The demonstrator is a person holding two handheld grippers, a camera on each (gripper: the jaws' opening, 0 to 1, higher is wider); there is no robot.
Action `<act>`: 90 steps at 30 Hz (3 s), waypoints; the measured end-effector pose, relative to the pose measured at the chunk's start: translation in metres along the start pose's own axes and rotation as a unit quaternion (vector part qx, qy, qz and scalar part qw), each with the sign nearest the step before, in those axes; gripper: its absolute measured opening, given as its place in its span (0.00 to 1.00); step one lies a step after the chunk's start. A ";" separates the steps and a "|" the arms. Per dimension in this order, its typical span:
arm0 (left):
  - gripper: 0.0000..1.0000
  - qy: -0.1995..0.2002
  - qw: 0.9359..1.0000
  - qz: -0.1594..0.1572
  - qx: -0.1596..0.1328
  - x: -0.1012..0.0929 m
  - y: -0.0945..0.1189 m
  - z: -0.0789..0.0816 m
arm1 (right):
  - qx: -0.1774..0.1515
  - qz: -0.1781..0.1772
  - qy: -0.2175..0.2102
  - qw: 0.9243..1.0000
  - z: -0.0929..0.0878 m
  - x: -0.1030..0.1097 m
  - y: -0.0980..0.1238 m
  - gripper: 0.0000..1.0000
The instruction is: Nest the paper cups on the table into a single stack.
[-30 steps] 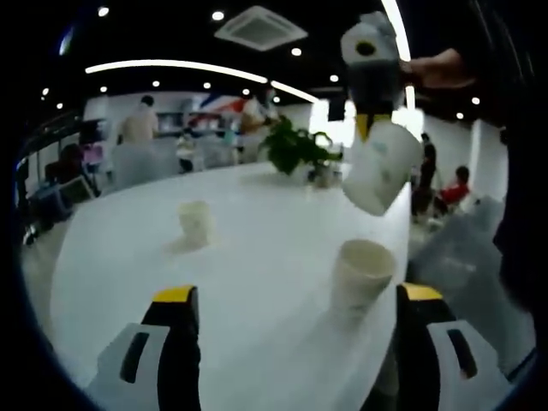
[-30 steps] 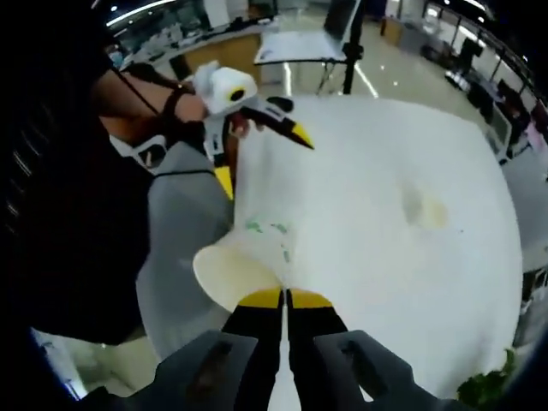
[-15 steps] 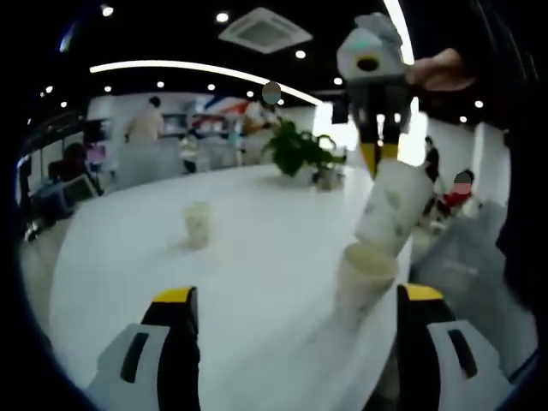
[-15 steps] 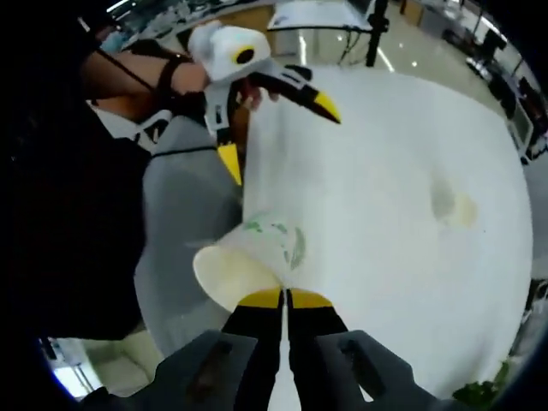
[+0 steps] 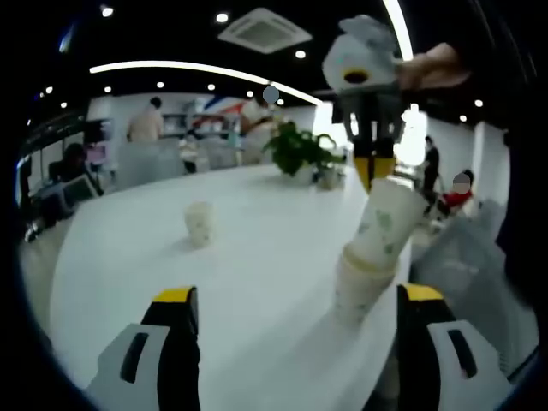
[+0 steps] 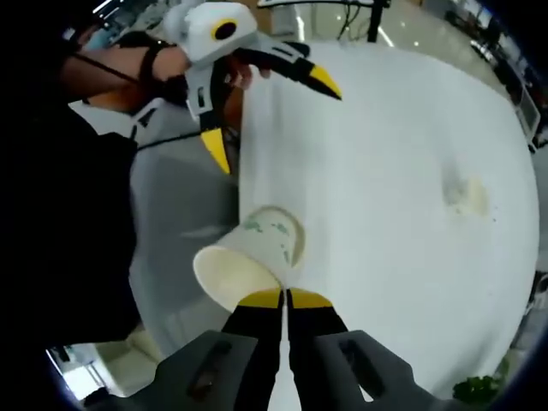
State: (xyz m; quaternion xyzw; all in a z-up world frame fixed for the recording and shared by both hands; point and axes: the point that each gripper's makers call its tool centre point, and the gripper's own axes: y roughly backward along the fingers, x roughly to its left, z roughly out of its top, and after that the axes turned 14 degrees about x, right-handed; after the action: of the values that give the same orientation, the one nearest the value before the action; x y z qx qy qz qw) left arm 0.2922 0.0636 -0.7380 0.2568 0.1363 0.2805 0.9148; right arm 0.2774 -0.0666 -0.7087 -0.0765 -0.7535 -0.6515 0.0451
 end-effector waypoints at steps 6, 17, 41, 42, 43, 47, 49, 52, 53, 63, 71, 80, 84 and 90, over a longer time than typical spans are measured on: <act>0.95 0.001 1.000 0.001 0.001 0.001 0.000 -0.002 | 0.018 0.005 0.007 1.000 0.003 0.002 -0.009 0.00; 0.94 -0.001 1.000 0.000 -0.001 0.001 0.000 -0.003 | 0.042 0.029 -0.013 0.999 0.012 -0.004 -0.025 0.00; 0.95 0.001 1.000 -0.003 -0.003 0.002 -0.001 -0.004 | 0.040 0.010 0.068 0.997 0.025 -0.005 -0.036 0.00; 0.95 0.001 1.000 -0.003 -0.003 0.002 -0.001 -0.004 | 0.041 0.008 0.069 0.997 0.025 -0.005 -0.036 0.01; 0.95 0.000 1.000 -0.003 -0.003 0.002 -0.001 -0.005 | 0.038 0.003 0.074 0.997 0.027 -0.006 -0.036 0.03; 0.95 -0.002 1.000 -0.004 0.000 0.002 -0.001 -0.006 | 0.034 0.002 0.077 0.996 0.029 -0.006 -0.036 0.06; 0.95 -0.002 1.000 -0.003 0.000 0.003 0.000 -0.006 | 0.034 0.004 0.075 0.997 0.029 -0.005 -0.037 0.06; 0.95 -0.001 1.000 -0.001 0.000 0.005 0.001 -0.007 | 0.034 0.000 0.079 0.996 0.029 -0.006 -0.037 0.06; 0.95 -0.001 1.000 -0.001 0.001 0.005 0.001 -0.007 | 0.034 0.000 0.079 0.996 0.029 -0.006 -0.036 0.07; 0.95 -0.003 1.000 0.000 -0.003 0.005 0.002 -0.003 | 0.007 0.010 0.028 1.000 0.017 -0.002 -0.025 0.06; 0.95 -0.001 1.000 0.009 -0.002 0.010 0.005 -0.001 | -0.099 0.009 -0.051 0.994 -0.007 0.000 -0.009 0.01; 0.95 0.017 1.000 0.016 -0.019 0.018 0.011 0.014 | -0.286 -0.075 -0.187 0.937 -0.039 -0.025 0.013 0.05; 0.95 0.014 1.000 0.012 -0.011 0.014 0.008 0.015 | -0.330 -0.081 -0.237 0.910 -0.045 -0.025 0.012 0.07; 0.95 0.002 1.000 0.001 -0.003 0.005 0.005 0.021 | -0.355 -0.113 -0.233 0.898 -0.053 -0.021 0.004 0.12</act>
State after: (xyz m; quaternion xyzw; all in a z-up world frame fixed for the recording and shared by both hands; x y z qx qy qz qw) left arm 0.3020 0.0618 -0.7179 0.2541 0.1367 0.2827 0.9148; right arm 0.2968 -0.1196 -0.7009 -0.1517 -0.4645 -0.8401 -0.2357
